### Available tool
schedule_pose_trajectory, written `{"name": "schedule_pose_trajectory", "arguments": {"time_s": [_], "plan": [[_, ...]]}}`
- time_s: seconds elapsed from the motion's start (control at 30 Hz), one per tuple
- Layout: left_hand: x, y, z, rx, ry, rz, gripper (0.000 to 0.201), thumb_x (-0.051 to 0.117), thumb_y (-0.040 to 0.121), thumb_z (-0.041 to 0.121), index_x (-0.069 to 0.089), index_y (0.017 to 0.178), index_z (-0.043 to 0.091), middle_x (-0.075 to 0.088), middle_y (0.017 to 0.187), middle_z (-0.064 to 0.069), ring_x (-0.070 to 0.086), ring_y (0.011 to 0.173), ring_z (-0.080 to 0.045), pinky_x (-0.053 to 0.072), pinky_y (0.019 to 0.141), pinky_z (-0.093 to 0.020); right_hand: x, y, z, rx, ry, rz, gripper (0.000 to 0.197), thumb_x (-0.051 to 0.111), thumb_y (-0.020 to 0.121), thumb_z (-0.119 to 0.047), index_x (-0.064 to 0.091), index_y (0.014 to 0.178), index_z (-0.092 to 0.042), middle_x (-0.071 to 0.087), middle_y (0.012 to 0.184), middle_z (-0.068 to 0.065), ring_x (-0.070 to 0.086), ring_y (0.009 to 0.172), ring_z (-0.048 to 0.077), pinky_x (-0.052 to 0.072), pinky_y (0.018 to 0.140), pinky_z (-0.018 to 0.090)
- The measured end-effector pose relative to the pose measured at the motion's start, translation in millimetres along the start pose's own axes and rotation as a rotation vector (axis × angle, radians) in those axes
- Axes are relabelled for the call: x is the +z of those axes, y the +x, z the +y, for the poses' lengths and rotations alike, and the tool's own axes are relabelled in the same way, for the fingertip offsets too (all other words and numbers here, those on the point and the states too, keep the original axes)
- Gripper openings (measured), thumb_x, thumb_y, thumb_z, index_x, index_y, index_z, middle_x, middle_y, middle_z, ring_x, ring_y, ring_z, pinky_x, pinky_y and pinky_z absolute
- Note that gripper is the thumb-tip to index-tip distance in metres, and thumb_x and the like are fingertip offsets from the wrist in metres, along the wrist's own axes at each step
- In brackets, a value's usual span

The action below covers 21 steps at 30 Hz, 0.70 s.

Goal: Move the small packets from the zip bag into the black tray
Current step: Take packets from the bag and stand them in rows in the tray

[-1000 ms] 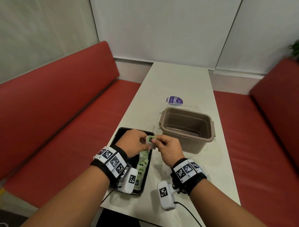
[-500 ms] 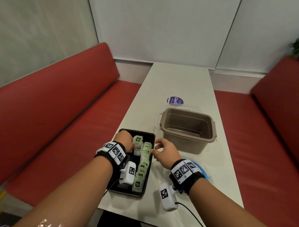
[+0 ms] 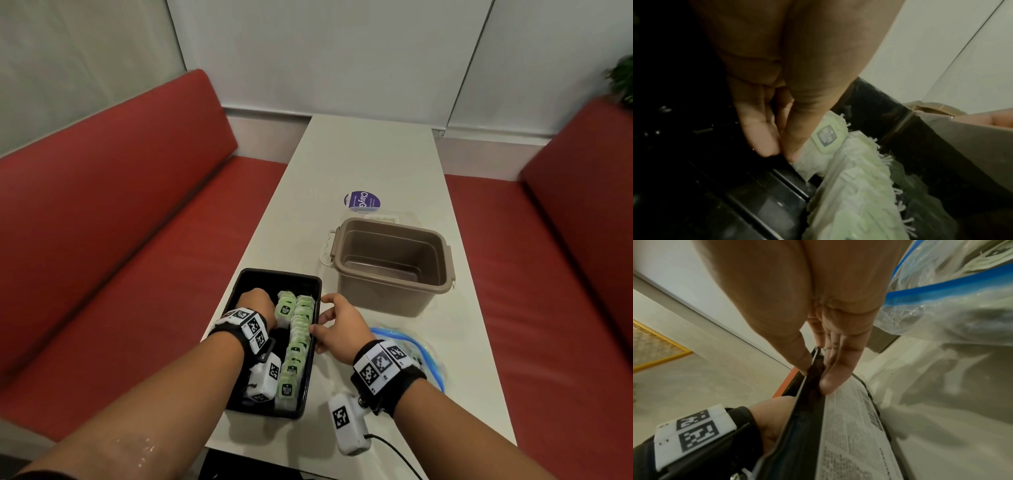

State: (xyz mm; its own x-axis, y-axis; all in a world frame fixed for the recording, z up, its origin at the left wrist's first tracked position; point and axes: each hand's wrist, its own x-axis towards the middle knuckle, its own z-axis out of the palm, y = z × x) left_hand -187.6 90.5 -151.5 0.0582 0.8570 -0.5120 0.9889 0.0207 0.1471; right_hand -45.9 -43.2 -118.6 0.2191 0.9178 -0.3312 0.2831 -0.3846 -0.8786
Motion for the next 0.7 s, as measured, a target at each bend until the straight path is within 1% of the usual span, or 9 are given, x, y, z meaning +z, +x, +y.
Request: {"name": "schedule_pose_trajectory", "arguments": {"time_s": [0.1,0.2,0.23,0.3,0.37,0.47,0.57,0.63,0.7], "plan": [[4,0,1,0.017,-0.059,0.010,0.015,0.075,0.078,0.022,0.072,0.081,0.007,0.072,0.079,-0.008,0.071,0.072,-0.023,0.060,0.064,-0.029,1,0,1,0.002,0.000,0.010,0.055,0.068,0.089,-0.006,0.042,0.136,-0.016,0.061,0.094,0.003,0.066,0.052,0.015,0.054,0.051,0.026],[2,-5,1,0.046,-0.035,0.058,0.016,0.076,0.078,0.024,0.070,0.080,0.009,0.072,0.082,-0.007,0.068,0.072,-0.022,0.049,0.054,-0.027,1,-2,1,0.003,-0.021,0.015,0.054,0.066,0.090,-0.011,0.041,0.137,-0.017,0.062,0.098,0.003,0.068,0.055,0.015,0.054,0.052,0.024],[-1,-9,0,0.055,-0.030,0.069,0.016,0.077,0.078,0.022,0.070,0.083,0.009,0.073,0.087,-0.008,0.069,0.076,-0.023,0.051,0.057,-0.028,0,-3,1,-0.002,-0.029,0.021,0.053,0.065,0.091,-0.014,0.040,0.138,-0.018,0.063,0.098,0.001,0.069,0.057,0.016,0.056,0.055,0.026],[-10,-17,0,0.071,-0.029,0.087,0.021,0.078,0.078,0.019,0.070,0.094,0.007,0.072,0.096,-0.010,0.070,0.086,-0.025,0.057,0.072,-0.032,-7,-7,1,-0.022,-0.033,0.042,0.050,0.061,0.094,-0.018,0.040,0.139,-0.020,0.064,0.098,-0.003,0.072,0.063,0.018,0.060,0.064,0.032],[-23,-29,1,0.115,-0.035,0.152,0.028,0.078,0.078,0.022,0.071,0.101,0.007,0.071,0.101,-0.009,0.068,0.093,-0.026,0.057,0.083,-0.035,-20,-11,3,-0.057,-0.028,0.079,0.044,0.058,0.096,-0.017,0.043,0.137,-0.020,0.064,0.098,-0.005,0.073,0.066,0.019,0.062,0.068,0.037],[-40,-54,12,0.240,-0.195,0.289,0.030,0.076,0.081,0.026,0.071,0.108,0.012,0.072,0.102,-0.004,0.067,0.094,-0.021,0.055,0.087,-0.032,-46,-22,10,-0.086,0.020,0.157,0.030,0.057,0.096,-0.012,0.053,0.125,-0.017,0.066,0.094,-0.001,0.069,0.062,0.018,0.061,0.063,0.039],[-44,-92,38,0.448,-0.406,0.240,0.023,0.075,0.084,0.022,0.068,0.105,0.017,0.070,0.094,0.003,0.065,0.089,-0.013,0.052,0.085,-0.027,-71,-38,26,-0.095,-0.054,0.270,0.019,0.059,0.093,-0.011,0.061,0.109,-0.022,0.068,0.087,-0.002,0.065,0.058,0.017,0.051,0.048,0.025],[-38,-116,58,0.606,-0.394,0.163,0.018,0.074,0.085,0.023,0.069,0.102,0.019,0.068,0.090,0.007,0.065,0.088,-0.012,0.051,0.084,-0.025,-84,-50,41,-0.108,-0.174,0.367,0.016,0.062,0.089,-0.014,0.063,0.098,-0.028,0.067,0.083,-0.006,0.061,0.056,0.011,0.047,0.051,0.019],[-22,-133,78,0.718,-0.317,0.102,0.017,0.073,0.086,0.026,0.072,0.101,0.021,0.069,0.090,0.006,0.065,0.086,-0.011,0.051,0.081,-0.023,-93,-63,56,-0.100,-0.217,0.407,0.018,0.068,0.083,-0.013,0.065,0.089,-0.029,0.065,0.081,-0.008,0.058,0.059,0.008,0.048,0.061,0.023]]}}
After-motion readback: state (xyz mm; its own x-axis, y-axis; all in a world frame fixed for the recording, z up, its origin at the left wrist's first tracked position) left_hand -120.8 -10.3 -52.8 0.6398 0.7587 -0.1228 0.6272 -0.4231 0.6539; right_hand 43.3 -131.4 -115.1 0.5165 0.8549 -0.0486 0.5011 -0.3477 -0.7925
